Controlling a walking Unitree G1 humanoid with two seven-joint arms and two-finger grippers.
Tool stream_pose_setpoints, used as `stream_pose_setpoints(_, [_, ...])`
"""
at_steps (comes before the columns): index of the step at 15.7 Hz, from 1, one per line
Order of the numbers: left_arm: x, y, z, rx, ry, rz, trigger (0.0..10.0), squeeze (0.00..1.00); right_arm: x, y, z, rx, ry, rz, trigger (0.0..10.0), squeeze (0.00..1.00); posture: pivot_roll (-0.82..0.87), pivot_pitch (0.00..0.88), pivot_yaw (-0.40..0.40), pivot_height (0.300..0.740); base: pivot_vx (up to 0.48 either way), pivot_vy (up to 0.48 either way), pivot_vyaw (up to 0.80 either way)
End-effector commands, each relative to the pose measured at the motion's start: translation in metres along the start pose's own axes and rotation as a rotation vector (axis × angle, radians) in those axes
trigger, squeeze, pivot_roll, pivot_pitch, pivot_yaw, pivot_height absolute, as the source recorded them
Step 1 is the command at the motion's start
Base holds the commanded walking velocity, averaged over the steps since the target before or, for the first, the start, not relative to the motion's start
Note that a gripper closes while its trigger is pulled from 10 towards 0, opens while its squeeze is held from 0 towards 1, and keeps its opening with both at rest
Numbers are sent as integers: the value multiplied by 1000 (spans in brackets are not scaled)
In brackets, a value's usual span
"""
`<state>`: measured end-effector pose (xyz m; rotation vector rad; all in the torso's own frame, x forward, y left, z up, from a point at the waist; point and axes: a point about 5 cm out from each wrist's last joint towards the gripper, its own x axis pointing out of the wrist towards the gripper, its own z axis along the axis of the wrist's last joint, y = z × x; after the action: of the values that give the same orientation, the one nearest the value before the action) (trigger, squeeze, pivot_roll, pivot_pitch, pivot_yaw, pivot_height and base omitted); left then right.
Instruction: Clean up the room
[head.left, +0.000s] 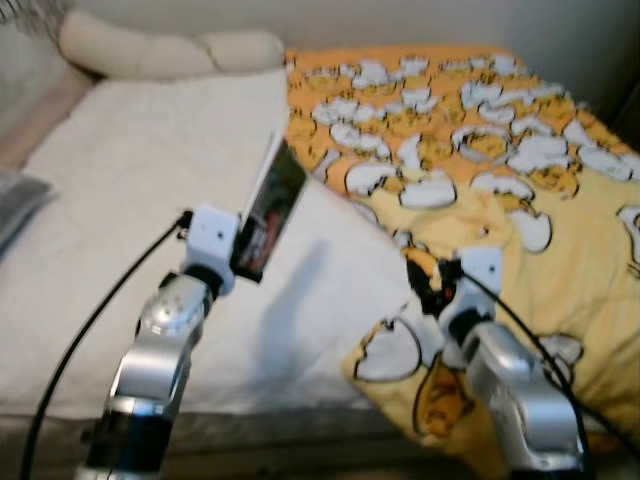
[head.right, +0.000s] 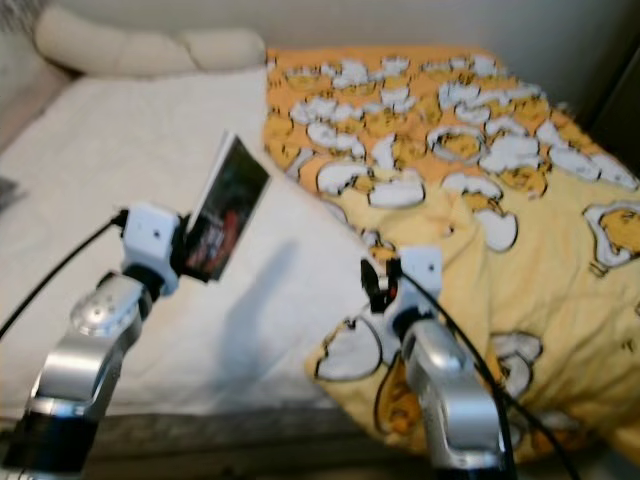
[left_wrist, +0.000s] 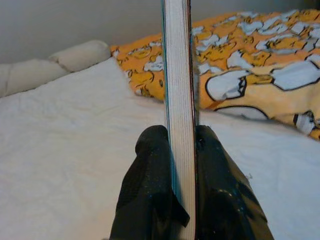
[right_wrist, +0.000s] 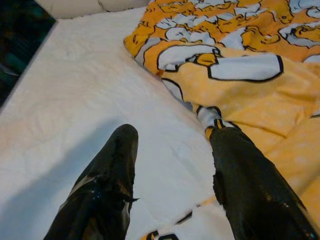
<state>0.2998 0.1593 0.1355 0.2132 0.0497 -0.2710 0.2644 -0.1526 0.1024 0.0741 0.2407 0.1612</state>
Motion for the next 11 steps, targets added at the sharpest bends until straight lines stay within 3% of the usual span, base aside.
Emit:
stream_pose_setpoints(1, [0, 0, 10, 5, -37, 3, 10000, 0, 1, -2, 0, 2, 5, -3, 10000, 0, 22, 0, 55, 740, 0, 349, 0])
stream_pose_setpoints(11, [-6, -2, 3, 1, -7, 9, 10000, 0, 2, -2, -4, -2, 27, 14, 10000, 0, 37, 0, 37, 740, 0, 349, 0])
